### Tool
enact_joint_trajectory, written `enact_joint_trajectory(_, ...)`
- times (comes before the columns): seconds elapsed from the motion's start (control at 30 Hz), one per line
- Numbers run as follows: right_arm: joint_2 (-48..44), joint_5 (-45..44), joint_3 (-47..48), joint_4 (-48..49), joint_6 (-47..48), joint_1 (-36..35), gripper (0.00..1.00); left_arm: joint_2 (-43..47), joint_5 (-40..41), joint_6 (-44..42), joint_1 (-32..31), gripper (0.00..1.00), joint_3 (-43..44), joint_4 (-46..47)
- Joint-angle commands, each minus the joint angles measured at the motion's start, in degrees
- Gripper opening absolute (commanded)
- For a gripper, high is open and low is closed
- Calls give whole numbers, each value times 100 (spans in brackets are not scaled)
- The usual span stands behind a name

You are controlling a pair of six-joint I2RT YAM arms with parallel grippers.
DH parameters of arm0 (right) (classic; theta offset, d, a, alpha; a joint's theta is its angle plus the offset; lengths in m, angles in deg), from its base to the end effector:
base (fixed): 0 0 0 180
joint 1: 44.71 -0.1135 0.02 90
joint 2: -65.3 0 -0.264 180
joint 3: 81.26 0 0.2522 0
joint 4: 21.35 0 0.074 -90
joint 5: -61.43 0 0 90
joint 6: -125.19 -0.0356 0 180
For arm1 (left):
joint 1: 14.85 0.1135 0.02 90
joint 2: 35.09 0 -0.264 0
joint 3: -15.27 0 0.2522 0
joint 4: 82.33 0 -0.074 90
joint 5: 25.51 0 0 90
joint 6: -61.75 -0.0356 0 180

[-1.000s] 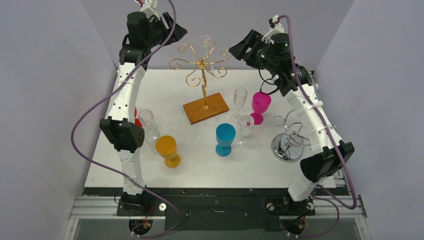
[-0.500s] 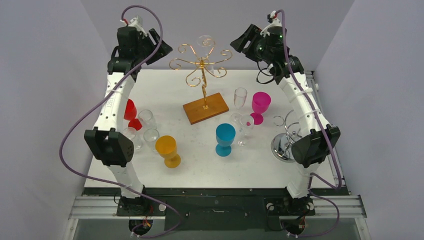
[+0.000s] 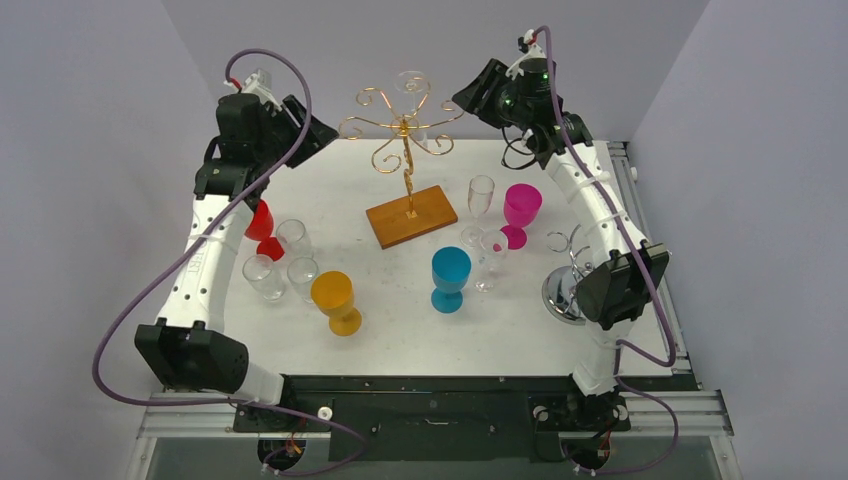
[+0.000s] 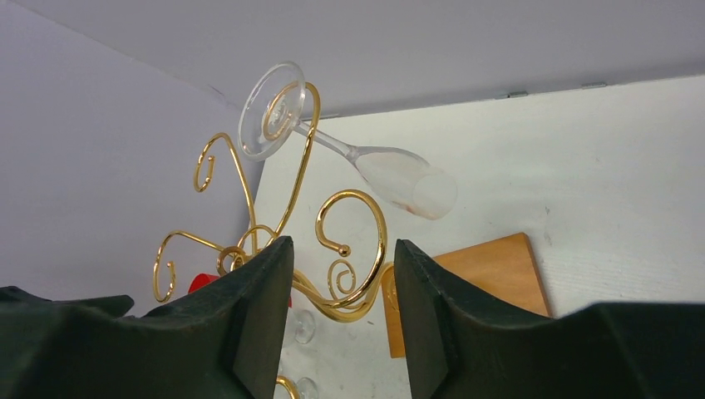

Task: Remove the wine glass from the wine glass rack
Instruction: Adjust the wine rack at the center of the board.

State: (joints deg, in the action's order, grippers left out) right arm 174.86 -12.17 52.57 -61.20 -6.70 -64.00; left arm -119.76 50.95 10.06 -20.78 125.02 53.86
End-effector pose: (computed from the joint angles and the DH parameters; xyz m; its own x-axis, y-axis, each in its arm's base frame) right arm 0.4143 0.1557 0.4369 -0.5717 0.4785 -0.6664 -0.2577 0.6664 0.6996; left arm 0.3241 -0.0420 0.4484 -0.4496 -0.5592 -0.6965 0.0539 0.7614 -0.6461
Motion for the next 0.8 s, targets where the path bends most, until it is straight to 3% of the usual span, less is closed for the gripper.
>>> enact_joint_trajectory(0.0,-105,-13,-48,402,-44,-48,43,104,-228,339,-74,48,-373,404)
enact_joint_trajectory(0.47,21,-35,-36,331,-57,-70,30,-267,-259,812,-132,44,-420,975)
enact_joint_trajectory(0.77,4,-251,-94,160,96,-101,29,-620,-245,938,-136,39,-350,1174)
